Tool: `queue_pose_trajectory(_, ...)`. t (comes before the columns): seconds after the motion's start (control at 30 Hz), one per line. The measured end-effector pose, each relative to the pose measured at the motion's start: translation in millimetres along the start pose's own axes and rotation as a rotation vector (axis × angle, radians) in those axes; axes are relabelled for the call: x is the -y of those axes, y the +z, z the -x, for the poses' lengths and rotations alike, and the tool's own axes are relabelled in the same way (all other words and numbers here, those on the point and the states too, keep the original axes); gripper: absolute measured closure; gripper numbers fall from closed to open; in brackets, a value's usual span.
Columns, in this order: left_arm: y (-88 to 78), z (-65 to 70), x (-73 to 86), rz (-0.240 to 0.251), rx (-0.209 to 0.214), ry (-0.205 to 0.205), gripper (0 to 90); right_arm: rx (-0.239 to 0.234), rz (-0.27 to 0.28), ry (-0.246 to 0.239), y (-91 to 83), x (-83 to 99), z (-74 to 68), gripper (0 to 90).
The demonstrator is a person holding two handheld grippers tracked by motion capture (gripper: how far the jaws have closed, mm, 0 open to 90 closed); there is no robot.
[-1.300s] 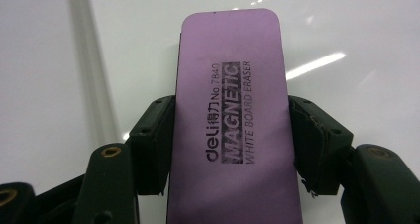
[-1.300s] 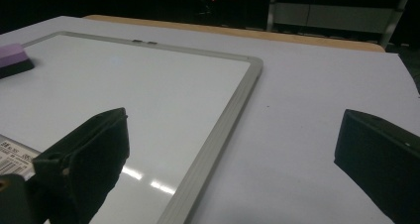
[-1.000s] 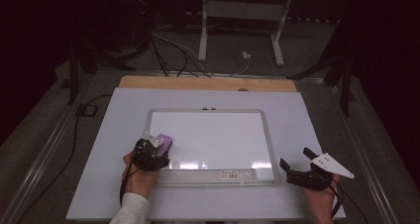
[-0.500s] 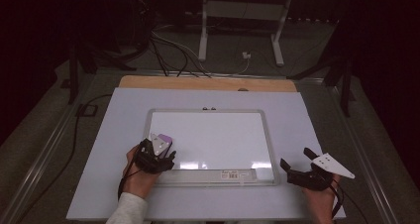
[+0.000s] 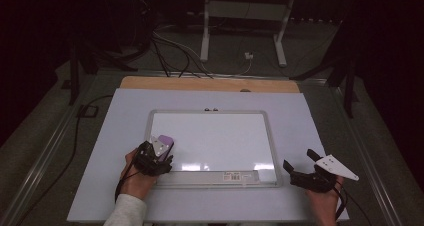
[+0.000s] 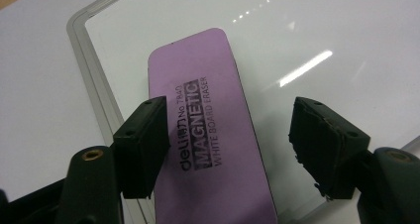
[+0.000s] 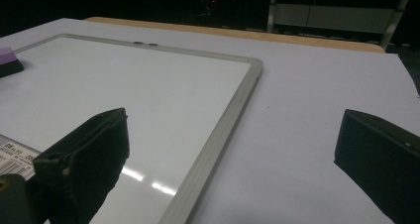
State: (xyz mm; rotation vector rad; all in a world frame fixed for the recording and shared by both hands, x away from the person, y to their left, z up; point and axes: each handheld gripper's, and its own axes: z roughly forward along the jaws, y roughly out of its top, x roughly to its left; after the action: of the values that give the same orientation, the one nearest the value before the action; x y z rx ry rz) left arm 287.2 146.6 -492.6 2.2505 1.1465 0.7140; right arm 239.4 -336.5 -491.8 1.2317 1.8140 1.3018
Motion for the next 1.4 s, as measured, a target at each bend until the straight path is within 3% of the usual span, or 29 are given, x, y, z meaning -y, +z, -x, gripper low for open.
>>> queue_pose_trajectory(0.53,1.7,-11.7,5.1,-0.015,-0.038,-0.049,33.7,-0.002,-0.001,-0.002,0.3,0.0,-0.2,0.7)
queue_pose_trajectory(0.77,-3.0,-12.3,3.7,-0.01,-0.04,-0.066,44.9,-0.003,-0.002,-0.001,0.4,0.1,0.0,0.7)
queue_pose_trajectory(0.93,-2.9,-14.2,4.1,-0.01,-0.03,-0.077,44.9,-0.004,-0.003,-0.001,0.4,0.1,-0.1,0.7)
queue_pose_trajectory(1.1,1.0,-17.1,8.3,-0.043,-0.023,-0.084,39.5,-0.006,-0.007,0.002,0.8,0.2,-0.2,0.7)
queue_pose_trajectory(1.4,-8.9,-22.0,10.8,-0.015,-0.044,-0.146,59.5,-0.006,-0.008,0.004,1.2,0.2,0.0,0.7)
